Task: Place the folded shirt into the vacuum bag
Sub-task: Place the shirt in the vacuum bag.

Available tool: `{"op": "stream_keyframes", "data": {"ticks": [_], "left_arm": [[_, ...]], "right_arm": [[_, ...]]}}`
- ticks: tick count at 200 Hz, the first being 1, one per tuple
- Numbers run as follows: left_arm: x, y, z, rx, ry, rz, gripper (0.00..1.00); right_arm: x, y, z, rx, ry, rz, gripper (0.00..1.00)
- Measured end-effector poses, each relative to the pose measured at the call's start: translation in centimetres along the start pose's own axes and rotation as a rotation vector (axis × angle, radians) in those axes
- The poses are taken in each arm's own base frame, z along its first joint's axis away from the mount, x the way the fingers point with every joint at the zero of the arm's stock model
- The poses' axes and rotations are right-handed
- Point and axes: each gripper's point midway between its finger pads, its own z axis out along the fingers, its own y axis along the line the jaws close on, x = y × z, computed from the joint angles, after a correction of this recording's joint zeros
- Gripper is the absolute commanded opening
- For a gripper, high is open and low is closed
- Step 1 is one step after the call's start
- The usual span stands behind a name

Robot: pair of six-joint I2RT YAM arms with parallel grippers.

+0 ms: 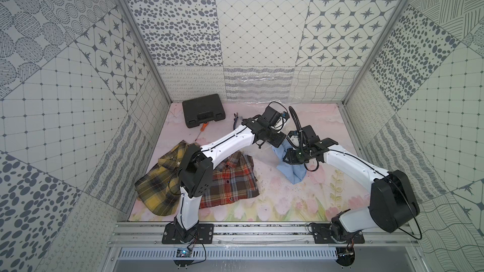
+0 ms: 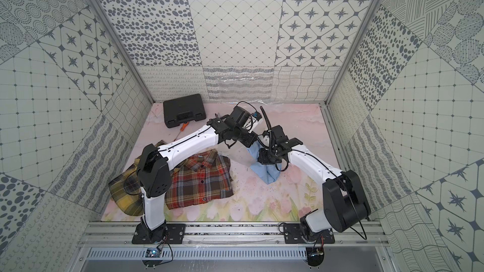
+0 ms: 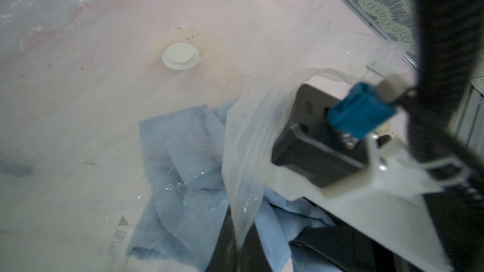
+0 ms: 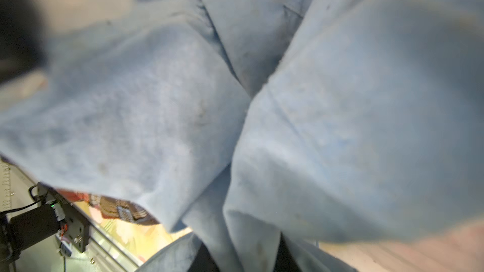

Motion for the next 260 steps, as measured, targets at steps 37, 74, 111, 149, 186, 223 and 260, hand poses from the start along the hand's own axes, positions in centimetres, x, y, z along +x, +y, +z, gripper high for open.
{"op": "stream_keyframes", "data": {"ticks": [37,74,111,149,186,223,260], "left_arm": [[0.1,0.0,0.3,-0.001,0.001,-0.006,0.01],[1.2,0.4,0.9,-0.009,0.029,-0.012,0.01],[1.8,0.5,1.2,-0.012,0.044,-0.015,0.01],[1.7,0.4,1.2,-0.01,0.038,-0.018,0.02],[1.8,0.0,1.3,-0.005,0.041,-0.012,0.02],[2.8,-0.2,1.7,-0.003,0.063,-0.011,0.02],[3.0,-0.5,1.8,0.001,0.064,-0.01,0.02]], "right_arm": [[0.3,0.3,0.9,-0.054,0.018,0.027,0.67],[0.4,-0.4,-2.3,-0.091,-0.032,0.095,0.77],[1.9,-1.8,-5.2,-0.008,-0.07,0.141,0.7],[5.0,-4.5,-3.8,0.131,-0.002,0.222,0.43],[5.0,-8.5,-2.6,0.252,-0.008,0.381,0.12],[4.7,-11.4,-2.3,0.323,-0.036,0.487,0.42],[6.3,-9.7,-3.8,0.277,-0.073,0.519,0.68]]}}
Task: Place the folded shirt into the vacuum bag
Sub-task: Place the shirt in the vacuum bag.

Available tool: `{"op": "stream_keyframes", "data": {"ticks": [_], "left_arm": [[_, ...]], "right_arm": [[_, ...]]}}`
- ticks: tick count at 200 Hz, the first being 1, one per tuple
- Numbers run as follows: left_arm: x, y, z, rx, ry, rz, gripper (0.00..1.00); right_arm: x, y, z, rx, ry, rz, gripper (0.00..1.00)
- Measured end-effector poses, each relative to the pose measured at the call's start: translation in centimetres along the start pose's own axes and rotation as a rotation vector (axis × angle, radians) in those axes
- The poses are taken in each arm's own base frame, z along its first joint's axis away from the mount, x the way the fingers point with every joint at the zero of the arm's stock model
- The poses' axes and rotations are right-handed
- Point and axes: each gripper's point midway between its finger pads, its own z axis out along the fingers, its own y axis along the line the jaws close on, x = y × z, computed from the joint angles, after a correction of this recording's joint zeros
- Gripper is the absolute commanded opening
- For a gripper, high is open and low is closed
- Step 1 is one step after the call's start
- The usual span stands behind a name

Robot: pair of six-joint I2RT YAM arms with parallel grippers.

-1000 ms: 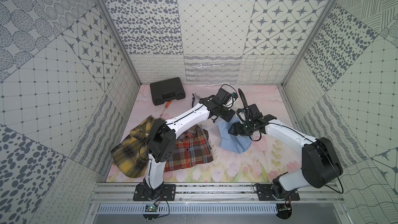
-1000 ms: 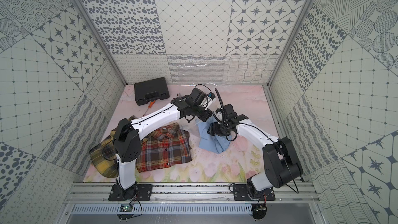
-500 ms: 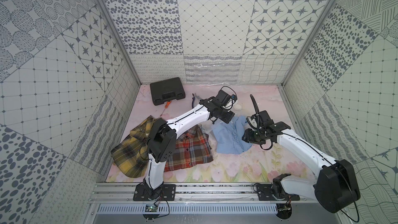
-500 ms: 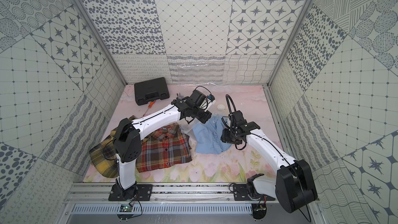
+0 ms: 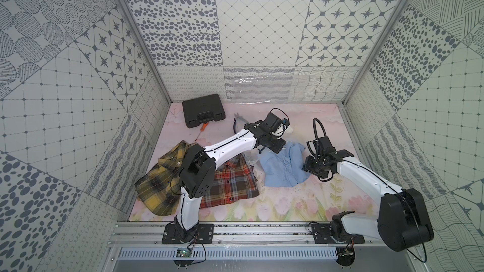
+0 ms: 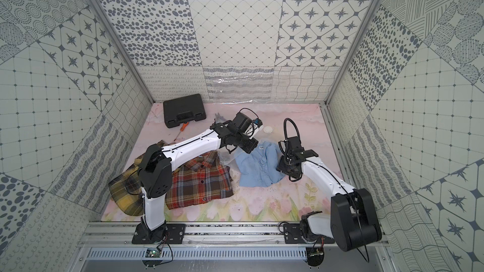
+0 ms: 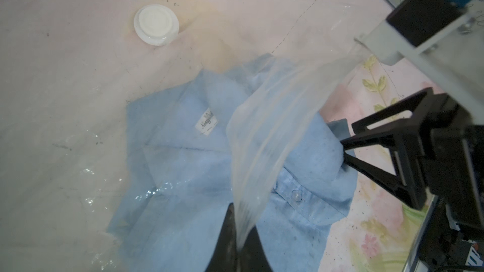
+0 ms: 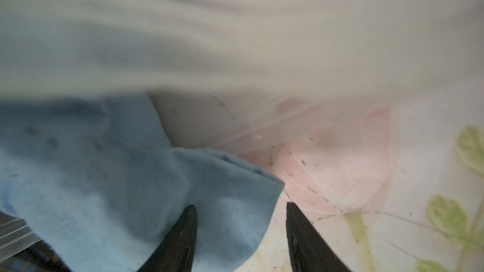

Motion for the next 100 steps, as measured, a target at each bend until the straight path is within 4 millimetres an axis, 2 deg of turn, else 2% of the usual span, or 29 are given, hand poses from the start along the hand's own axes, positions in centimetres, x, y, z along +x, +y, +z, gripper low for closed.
{"op": "stream_keyframes", "data": {"ticks": [25,43,62,80,91,100], "left_arm": [[-0.4,-0.1,-0.1,0.001,-0.01,0.003,0.03],[-1.0,-0.3,-0.2,0.003,-0.021,0.006,0.02],[-1.7,-0.5,-0.2,0.007,-0.034,0.012,0.02],[-2.4,-0.9,-0.1,0.012,-0.046,0.02,0.02],[-2.8,-1.4,-0.1,0.017,-0.053,0.028,0.02],[-2.9,-1.8,0.0,0.022,-0.056,0.035,0.02]], "right_arm": [[1.6,0.1,-2.1,-0.08,-0.021,0.066,0.74],[3.0,0.6,-2.4,-0.126,-0.007,0.108,0.75],[4.8,1.5,-1.2,-0.156,0.042,0.136,0.75],[6.1,2.1,0.7,-0.165,0.095,0.183,0.72],[6.6,2.2,1.9,-0.168,0.111,0.217,0.67],[6.8,2.2,2.8,-0.174,0.117,0.254,0.58]]}}
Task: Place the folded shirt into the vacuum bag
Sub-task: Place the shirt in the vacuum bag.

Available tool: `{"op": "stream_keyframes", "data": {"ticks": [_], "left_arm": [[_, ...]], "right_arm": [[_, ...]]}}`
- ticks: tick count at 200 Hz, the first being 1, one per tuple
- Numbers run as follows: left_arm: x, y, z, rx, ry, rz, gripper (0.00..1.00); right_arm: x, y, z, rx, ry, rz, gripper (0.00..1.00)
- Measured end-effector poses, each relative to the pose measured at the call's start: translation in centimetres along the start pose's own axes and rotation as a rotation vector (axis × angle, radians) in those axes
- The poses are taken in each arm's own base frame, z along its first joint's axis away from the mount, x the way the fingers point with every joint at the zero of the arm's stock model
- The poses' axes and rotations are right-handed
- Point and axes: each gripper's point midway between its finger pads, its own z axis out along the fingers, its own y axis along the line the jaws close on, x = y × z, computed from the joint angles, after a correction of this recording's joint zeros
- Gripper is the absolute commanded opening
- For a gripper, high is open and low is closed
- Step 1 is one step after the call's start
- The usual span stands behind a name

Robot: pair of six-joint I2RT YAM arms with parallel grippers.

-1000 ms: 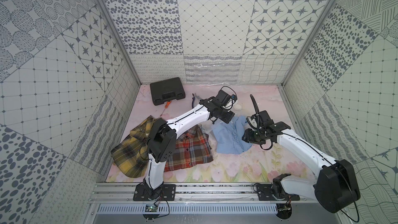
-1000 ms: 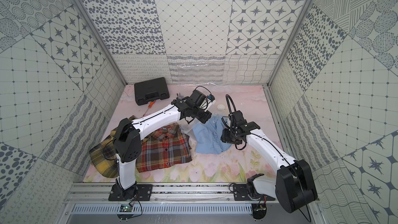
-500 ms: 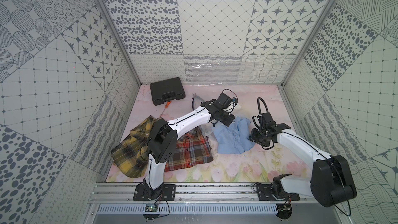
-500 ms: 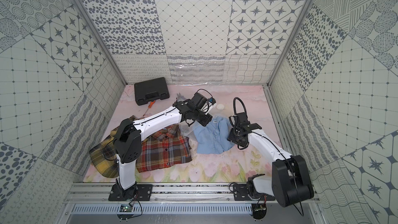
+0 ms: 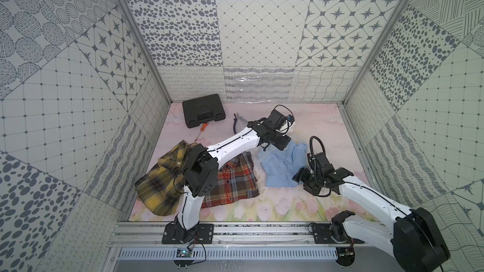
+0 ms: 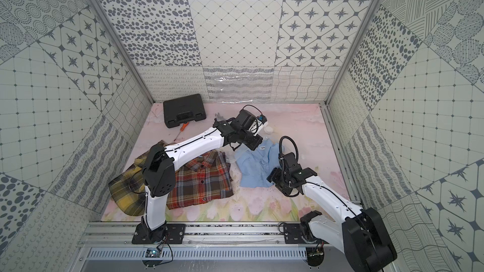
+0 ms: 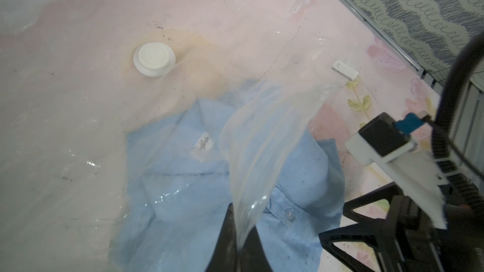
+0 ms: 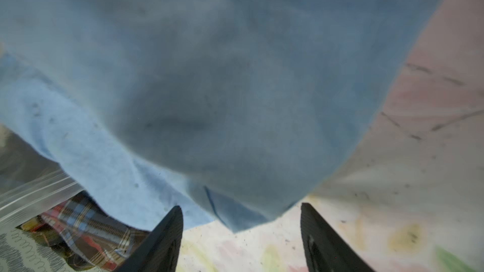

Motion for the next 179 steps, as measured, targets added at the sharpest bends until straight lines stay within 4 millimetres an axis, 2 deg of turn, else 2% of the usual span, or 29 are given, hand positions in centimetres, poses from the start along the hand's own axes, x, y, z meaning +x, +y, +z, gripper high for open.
{"op": "stream_keyframes", "data": {"ticks": [13,27,48,73,95,123,144,179], "left_arm": [[-0.2,-0.5,0.1,0.006,-0.002,0.009,0.02],[-0.2,-1.0,0.2,0.012,-0.002,0.015,0.02],[-0.2,-1.4,0.3,0.017,0.001,0.021,0.02],[0.0,-1.8,0.4,0.022,0.008,0.026,0.02],[0.3,-2.2,0.5,0.025,0.017,0.03,0.02],[0.7,-2.3,0.6,0.027,0.031,0.031,0.02],[0.9,-2.5,0.7,0.03,0.036,0.032,0.02],[0.3,-3.1,0.4,0.046,0.022,0.036,0.02]], "right_arm": [[-0.2,0.4,0.7,-0.036,-0.009,0.043,0.37],[-0.8,1.5,1.2,-0.098,-0.032,0.086,0.21],[-1.8,3.1,1.7,-0.169,-0.061,0.136,0.12],[-3.8,5.9,1.3,-0.265,-0.105,0.164,0.09],[-6.6,8.7,0.2,-0.357,-0.153,0.191,0.08],[-9.4,10.8,-1.0,-0.415,-0.206,0.202,0.1],[-10.3,10.6,0.1,-0.405,-0.214,0.212,0.15],[-10.2,8.3,3.2,-0.329,-0.193,0.234,0.17]]}}
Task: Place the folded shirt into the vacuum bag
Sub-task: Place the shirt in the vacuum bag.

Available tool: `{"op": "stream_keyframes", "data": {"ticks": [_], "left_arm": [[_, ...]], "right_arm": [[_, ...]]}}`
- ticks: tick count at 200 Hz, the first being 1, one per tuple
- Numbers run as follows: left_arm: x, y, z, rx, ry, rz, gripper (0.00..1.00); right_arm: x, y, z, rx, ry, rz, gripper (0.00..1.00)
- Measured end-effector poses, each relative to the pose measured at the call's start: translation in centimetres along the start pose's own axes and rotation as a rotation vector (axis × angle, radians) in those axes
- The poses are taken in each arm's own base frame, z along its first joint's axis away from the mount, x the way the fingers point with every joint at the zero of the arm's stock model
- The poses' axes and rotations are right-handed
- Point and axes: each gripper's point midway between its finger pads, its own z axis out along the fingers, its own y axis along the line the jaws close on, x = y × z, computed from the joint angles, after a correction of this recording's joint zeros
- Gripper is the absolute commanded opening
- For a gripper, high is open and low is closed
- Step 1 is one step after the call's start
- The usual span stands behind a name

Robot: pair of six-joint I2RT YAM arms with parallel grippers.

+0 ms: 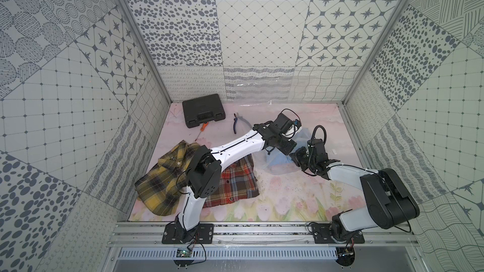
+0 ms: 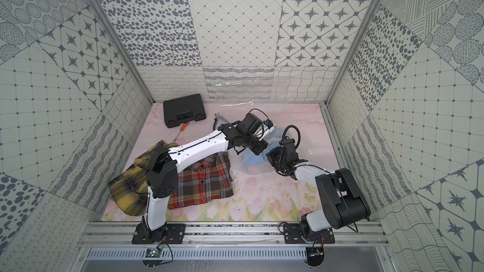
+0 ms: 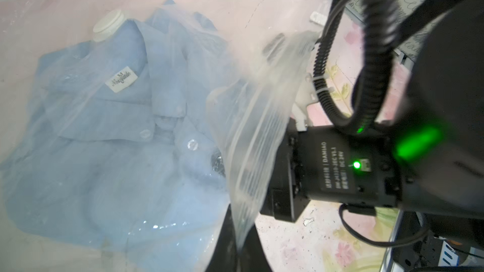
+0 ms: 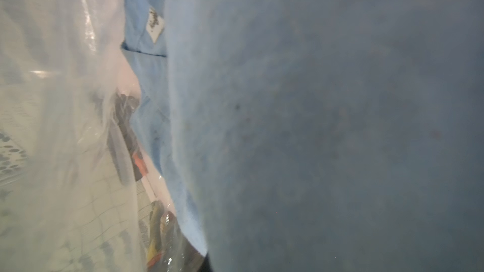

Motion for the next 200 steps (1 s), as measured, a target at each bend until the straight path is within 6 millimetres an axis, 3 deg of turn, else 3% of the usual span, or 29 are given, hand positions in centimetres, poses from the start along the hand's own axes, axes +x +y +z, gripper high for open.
{"op": "stream_keyframes", "data": {"ticks": [32,82,102,120,150,200], "left_arm": [[-0.9,-1.0,-0.1,0.024,-0.018,0.012,0.02],[-2.2,-1.5,-0.4,0.033,-0.045,0.023,0.01],[-2.4,-1.5,-0.5,0.032,-0.048,0.027,0.01],[-2.4,-1.5,-0.5,0.033,-0.046,0.027,0.01],[-3.0,-1.7,-0.5,0.038,-0.058,0.029,0.01],[-4.9,-3.2,0.2,0.095,-0.087,0.056,0.0]], "right_arm": [[-0.7,0.4,0.8,-0.03,-0.028,-0.056,0.14],[-2.8,1.4,3.7,-0.123,-0.057,-0.154,0.08],[-3.5,2.7,4.4,-0.158,-0.051,-0.181,0.07],[-3.9,4.4,4.7,-0.191,-0.04,-0.209,0.01],[-4.0,6.1,4.2,-0.234,-0.018,-0.246,0.0],[-3.8,3.3,0.6,-0.212,0.009,-0.226,0.0]]}}
